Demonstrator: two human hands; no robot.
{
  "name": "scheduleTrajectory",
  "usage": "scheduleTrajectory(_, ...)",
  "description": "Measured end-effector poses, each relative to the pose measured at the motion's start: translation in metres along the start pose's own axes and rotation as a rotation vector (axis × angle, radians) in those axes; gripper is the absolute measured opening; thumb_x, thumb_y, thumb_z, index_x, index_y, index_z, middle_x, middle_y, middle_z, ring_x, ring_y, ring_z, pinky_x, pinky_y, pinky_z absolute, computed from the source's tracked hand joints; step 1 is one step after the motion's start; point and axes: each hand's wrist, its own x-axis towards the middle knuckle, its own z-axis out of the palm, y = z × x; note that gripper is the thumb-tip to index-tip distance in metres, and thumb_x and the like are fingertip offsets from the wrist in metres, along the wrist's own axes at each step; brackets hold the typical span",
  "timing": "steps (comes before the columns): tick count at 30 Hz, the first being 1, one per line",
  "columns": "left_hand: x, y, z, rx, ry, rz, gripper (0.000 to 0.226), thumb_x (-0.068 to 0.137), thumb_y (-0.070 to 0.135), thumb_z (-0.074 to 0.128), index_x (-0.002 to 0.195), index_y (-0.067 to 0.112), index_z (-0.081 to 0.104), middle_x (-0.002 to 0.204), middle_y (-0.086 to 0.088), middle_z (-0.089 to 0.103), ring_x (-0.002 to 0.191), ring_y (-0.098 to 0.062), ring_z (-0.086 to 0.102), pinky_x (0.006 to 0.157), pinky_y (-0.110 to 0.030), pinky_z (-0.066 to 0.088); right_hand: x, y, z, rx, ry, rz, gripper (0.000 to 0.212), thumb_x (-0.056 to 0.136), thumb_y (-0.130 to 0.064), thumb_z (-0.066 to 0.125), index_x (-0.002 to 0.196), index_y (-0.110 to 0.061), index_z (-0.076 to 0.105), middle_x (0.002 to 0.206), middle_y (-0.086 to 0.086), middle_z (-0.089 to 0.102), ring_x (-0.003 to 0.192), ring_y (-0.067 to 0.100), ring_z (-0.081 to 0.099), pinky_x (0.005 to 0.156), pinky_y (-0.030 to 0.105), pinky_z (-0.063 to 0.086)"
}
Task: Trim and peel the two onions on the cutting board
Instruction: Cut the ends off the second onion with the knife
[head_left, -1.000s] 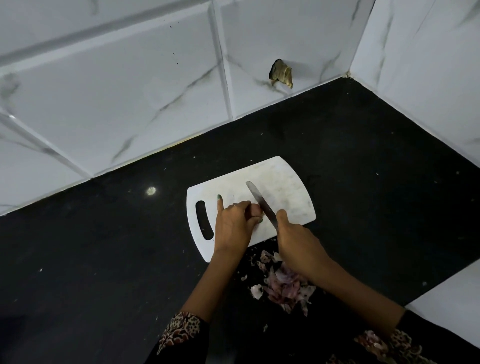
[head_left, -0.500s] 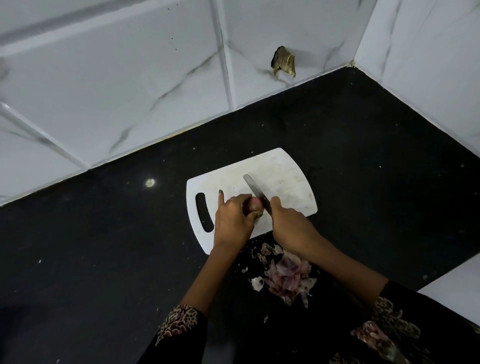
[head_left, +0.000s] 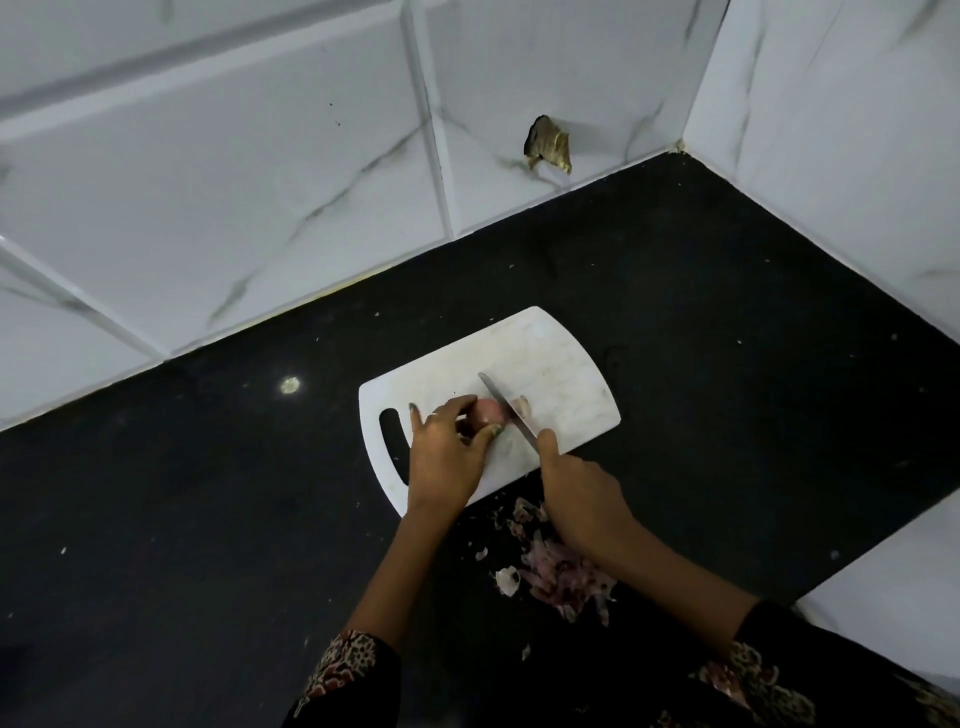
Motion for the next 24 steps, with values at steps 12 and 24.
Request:
scheduleTrajectory(12, -0.001, -0.005, -0.034, -0.833, -0.031, -0.336, 0.025, 0.094, 0.011, 0.055, 0.116, 0.017, 0.065, 0.117, -0.002, 0.067, 0.103, -0.012, 0.064, 0.076, -0.018, 0.049, 0.006, 0.036, -0.023, 0.370, 0.210, -0.033, 0.016, 0.100, -0.017, 0.038, 0.086, -0.015, 0.032, 0.056, 0.000, 0.037, 0.047, 0.016, 0.036, 0.046, 0.031, 0.021)
scheduleTrajectory(24, 0.005, 0.003, -0.030, -1.008, -0.106, -0.349, 0.040, 0.096, 0.009, 0.031, 0.114, 0.016, 0.066, 0.115, -0.007, 0.063, 0.105, -0.022, 0.059, 0.090, -0.027, 0.044, 0.031, 0.053, -0.013, 0.353, 0.192, 0.182, 0.036, 0.098, -0.018, 0.039, 0.066, -0.026, 0.023, 0.069, -0.006, 0.030, 0.071, 0.020, 0.040, 0.063, 0.033, 0.030)
